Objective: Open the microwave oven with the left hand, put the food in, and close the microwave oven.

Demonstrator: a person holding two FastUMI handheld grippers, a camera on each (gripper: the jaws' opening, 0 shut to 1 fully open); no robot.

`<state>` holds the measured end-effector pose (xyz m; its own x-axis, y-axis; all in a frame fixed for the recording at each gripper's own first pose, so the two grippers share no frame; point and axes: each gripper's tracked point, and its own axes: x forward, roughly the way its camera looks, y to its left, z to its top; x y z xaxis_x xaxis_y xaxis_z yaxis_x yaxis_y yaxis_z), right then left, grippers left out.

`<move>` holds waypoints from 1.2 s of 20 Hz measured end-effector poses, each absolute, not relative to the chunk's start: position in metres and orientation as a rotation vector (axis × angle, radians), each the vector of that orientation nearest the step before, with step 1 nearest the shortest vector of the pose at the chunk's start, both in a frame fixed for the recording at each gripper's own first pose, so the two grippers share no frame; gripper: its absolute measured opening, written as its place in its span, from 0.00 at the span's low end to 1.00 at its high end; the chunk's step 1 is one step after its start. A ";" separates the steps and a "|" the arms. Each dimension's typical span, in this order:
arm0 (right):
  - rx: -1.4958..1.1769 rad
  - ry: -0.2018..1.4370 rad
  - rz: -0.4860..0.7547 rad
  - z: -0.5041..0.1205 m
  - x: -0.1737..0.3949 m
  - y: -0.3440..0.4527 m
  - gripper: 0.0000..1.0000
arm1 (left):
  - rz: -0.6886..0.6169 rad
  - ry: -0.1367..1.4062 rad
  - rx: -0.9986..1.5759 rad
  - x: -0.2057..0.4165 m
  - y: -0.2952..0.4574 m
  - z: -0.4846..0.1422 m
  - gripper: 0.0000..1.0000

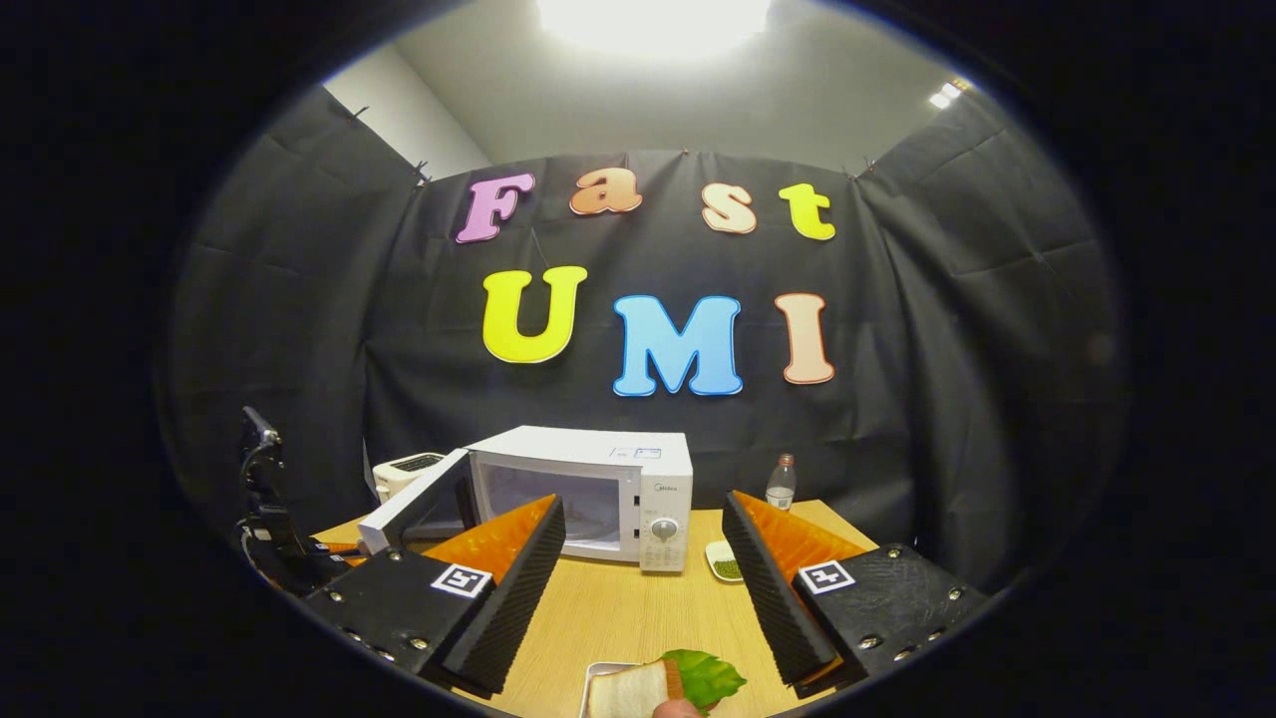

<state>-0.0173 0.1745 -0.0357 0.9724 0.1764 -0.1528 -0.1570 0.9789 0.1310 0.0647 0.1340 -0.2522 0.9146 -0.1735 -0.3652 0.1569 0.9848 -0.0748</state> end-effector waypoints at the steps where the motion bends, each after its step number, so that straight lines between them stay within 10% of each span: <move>1: 0.117 0.166 0.158 -0.036 -0.017 0.177 0.96 | -0.168 0.379 -0.046 0.066 0.143 -0.254 0.13; 8: 0.106 0.200 0.163 -0.048 -0.007 0.179 0.96 | -0.089 0.383 -0.092 0.052 0.188 -0.255 0.23; 15: 0.164 0.354 0.276 -0.093 -0.001 0.158 0.96 | 0.087 0.318 -0.100 0.000 0.217 -0.203 1.00; 24: 0.353 0.755 0.425 -0.192 -0.020 0.140 0.98 | 0.151 0.140 -0.048 -0.037 0.188 -0.088 0.97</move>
